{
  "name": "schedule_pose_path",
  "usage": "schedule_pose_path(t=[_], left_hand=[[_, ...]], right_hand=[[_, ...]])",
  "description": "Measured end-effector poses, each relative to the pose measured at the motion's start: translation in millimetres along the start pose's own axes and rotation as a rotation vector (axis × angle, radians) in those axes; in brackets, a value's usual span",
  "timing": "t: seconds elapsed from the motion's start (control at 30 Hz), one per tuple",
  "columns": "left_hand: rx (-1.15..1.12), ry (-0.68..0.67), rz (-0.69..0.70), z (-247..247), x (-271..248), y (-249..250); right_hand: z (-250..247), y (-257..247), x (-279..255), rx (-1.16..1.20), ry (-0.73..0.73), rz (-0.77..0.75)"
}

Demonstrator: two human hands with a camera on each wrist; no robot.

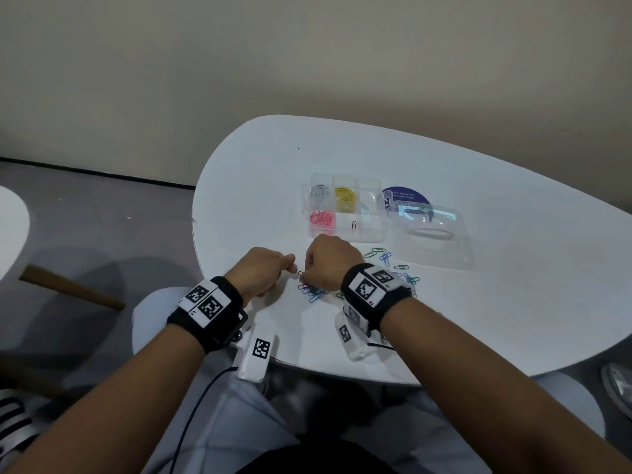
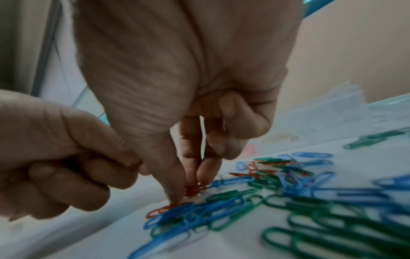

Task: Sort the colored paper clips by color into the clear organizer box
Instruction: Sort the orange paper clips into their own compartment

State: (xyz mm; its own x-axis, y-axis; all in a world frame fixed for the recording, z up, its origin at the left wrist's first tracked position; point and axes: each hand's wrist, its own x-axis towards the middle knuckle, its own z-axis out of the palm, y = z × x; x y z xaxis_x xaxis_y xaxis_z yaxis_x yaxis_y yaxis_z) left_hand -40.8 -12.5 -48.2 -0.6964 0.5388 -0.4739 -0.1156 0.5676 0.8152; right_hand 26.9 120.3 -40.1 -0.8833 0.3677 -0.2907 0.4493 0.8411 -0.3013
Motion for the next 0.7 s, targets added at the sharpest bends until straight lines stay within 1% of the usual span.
schedule_pose_path(t=[0.1, 0.17, 0.23, 0.27, 0.33, 0.43, 0.5, 0.53, 0.6, 0.7], left_hand=[[0.115, 0.009, 0.066, -2.7, -0.7, -4.1], [0.243, -0.002, 0.125, -2.2, -2.2, -3.1], [0.356, -0.006, 0.171, 0.5, -4.4, 0.2], [0.398, -0.002, 0.187, 2.2, -4.7, 1.5], [0.476, 0.013, 0.201, 5.8, -4.7, 3.7], [0.59, 0.023, 0.231, 10.2, -2.7, 6.7], [0.684, 0.003, 0.247, 12.5, -1.6, 9.3], [0.72, -0.023, 0.245, 13.2, -1.0, 9.9], [0.756, -0.093, 0.232, 13.2, 1.3, 10.4], [0.71, -0.167, 0.206, 9.6, 3.2, 10.3]], right_hand=[[0.2, -2.9, 0.9, -0.066, 0.001, -0.041], [-2.5, -3.9, -1.0, -0.113, 0.004, -0.072], [-4.8, -2.0, -1.1, -0.14, 0.01, -0.078], [-6.9, 0.9, -1.5, -0.115, 0.009, -0.06], [-13.4, 12.9, -2.1, 0.063, 0.013, -0.019], [-28.0, 34.8, -6.1, 0.466, 0.061, 0.045], [-37.1, 46.7, -13.0, 0.687, 0.089, 0.11], [-39.7, 51.9, -16.0, 0.761, 0.082, 0.142], [-42.7, 60.4, -20.5, 0.832, 0.061, 0.175], [-43.4, 64.7, -27.4, 0.875, 0.045, 0.168]])
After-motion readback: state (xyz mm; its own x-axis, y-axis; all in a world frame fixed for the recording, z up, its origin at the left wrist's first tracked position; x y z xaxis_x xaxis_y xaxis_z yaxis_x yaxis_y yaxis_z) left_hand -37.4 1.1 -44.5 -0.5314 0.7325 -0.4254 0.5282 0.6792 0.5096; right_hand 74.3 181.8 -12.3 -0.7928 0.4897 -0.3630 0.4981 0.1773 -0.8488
